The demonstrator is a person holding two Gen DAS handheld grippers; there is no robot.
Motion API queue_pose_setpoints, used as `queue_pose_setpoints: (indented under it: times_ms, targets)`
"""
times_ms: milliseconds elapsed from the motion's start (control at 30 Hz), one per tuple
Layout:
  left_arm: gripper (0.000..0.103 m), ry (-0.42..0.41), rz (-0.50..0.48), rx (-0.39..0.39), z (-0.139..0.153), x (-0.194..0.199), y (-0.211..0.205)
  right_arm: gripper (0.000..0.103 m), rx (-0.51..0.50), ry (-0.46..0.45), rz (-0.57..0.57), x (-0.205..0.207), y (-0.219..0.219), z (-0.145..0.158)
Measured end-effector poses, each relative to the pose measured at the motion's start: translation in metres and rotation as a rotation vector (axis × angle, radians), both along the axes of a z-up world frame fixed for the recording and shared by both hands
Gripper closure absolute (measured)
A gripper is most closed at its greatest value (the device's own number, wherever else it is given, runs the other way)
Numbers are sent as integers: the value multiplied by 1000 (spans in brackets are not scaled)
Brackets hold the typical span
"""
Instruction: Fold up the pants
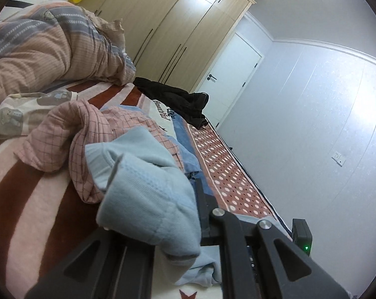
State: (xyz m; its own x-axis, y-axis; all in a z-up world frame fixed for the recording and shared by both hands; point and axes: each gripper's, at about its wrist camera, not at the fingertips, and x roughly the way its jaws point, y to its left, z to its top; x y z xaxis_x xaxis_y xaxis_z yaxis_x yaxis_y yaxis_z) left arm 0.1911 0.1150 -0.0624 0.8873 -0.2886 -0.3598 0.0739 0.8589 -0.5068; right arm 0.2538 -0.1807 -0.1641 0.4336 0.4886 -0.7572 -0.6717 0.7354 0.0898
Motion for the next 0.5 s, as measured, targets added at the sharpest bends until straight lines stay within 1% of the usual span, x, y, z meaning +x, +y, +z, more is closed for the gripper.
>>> queue_pose_setpoints:
  times_ms: [67, 100, 133, 167, 200, 233, 267, 333, 400, 433, 500]
  targets:
    - [96, 1, -1, 4, -2, 0, -1, 38, -52, -40, -17, 1, 4, -1]
    - [96, 2, -3, 5, -2, -1, -1, 38, -87, -74, -30, 1, 6, -3]
    - [96, 1, -5, 6, -2, -1, -1, 41, -114, -93, -32, 2, 9, -6]
    - [96, 1, -6, 7, -2, -2, -1, 56, -119, -99, -40, 4, 9, -7]
    - [96, 1, -9, 8, -2, -2, -2, 64, -114, -96, -52, 7, 9, -7]
    - [96, 1, -10, 9, -2, -4, -3, 78, -88, -83, -66, 11, 8, -5]
    - [96, 1, -10, 9, -2, -5, -3, 85, -74, -81, -74, 12, 7, -2]
    - [96, 1, -10, 10, -2, -6, -3, 92, -22, -85, -96, 18, 4, 11]
    - [96, 2, -9, 6, -2, -6, -2, 92, 63, -82, -98, 23, -1, 29]
    - [96, 1, -8, 5, -3, -7, -2, 92, 85, -76, -101, 25, -2, 35]
    - [96, -1, -5, 3, -3, -8, 1, 92, 99, -94, -110, 27, -1, 47]
